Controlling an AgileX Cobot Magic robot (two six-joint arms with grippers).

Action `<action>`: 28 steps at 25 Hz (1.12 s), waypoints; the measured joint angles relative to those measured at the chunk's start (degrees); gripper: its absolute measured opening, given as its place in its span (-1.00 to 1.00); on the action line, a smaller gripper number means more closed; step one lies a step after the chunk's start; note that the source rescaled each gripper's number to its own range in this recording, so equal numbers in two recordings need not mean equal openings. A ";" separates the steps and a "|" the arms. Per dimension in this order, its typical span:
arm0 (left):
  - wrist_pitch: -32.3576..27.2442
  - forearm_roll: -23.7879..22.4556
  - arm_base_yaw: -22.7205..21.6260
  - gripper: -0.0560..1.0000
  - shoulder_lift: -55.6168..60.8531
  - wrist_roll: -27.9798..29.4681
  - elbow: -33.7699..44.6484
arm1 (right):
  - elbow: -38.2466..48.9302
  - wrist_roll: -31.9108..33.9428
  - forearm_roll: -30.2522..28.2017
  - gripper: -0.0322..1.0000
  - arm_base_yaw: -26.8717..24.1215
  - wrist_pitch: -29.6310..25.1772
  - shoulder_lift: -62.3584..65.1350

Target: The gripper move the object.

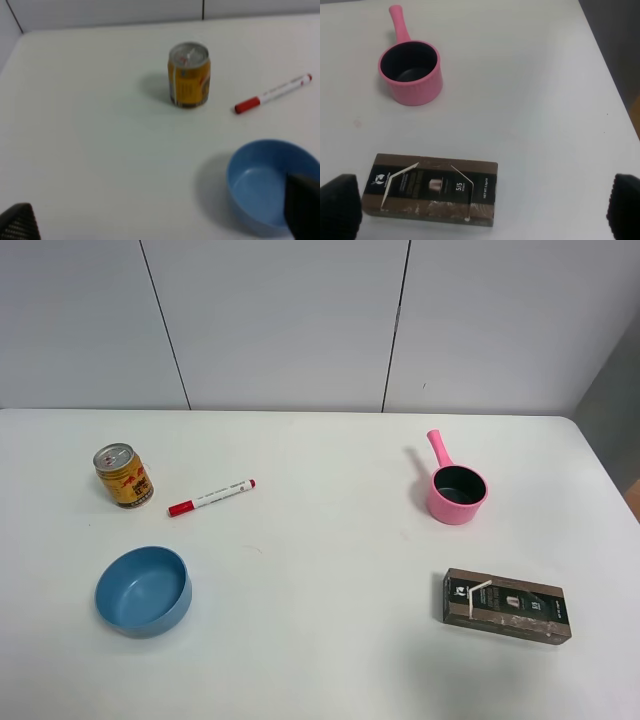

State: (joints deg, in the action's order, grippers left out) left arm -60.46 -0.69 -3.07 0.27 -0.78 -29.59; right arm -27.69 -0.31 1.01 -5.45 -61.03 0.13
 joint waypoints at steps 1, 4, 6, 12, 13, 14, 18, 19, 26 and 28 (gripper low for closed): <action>-0.14 0.12 0.00 0.99 0.00 0.00 0.39 | 0.00 0.00 0.00 1.00 0.00 0.00 0.00; -0.14 0.16 0.00 0.99 0.00 0.00 0.44 | 0.00 0.00 0.00 1.00 0.00 0.00 0.00; -0.14 0.16 0.00 0.99 0.00 0.00 0.44 | 0.00 0.00 0.00 1.00 0.00 0.00 0.00; -0.14 0.16 0.00 0.99 0.00 0.00 0.44 | 0.00 0.00 0.00 1.00 0.00 0.00 0.00; -0.14 0.16 0.00 0.99 0.00 0.00 0.44 | 0.00 0.00 0.00 1.00 0.00 0.00 0.00; -0.14 0.16 0.00 0.99 0.00 0.00 0.44 | 0.00 0.00 0.00 1.00 0.00 0.00 0.00; -0.14 0.22 0.00 0.99 0.00 0.00 0.44 | 0.00 0.00 0.00 1.00 0.00 0.00 0.00; -0.14 0.22 0.00 0.99 0.00 0.00 0.44 | 0.00 0.00 0.00 1.00 0.00 0.00 0.00; -0.14 0.22 0.00 0.99 0.00 0.10 0.44 | 0.00 0.00 0.00 1.00 0.00 0.00 0.00; -0.14 0.22 0.00 0.99 0.00 0.10 0.44 | 0.00 0.00 0.00 1.00 0.00 0.00 0.00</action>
State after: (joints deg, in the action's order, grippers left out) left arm -60.60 -0.46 -3.07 0.27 -0.68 -29.14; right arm -27.69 -0.31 1.01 -5.45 -61.03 0.13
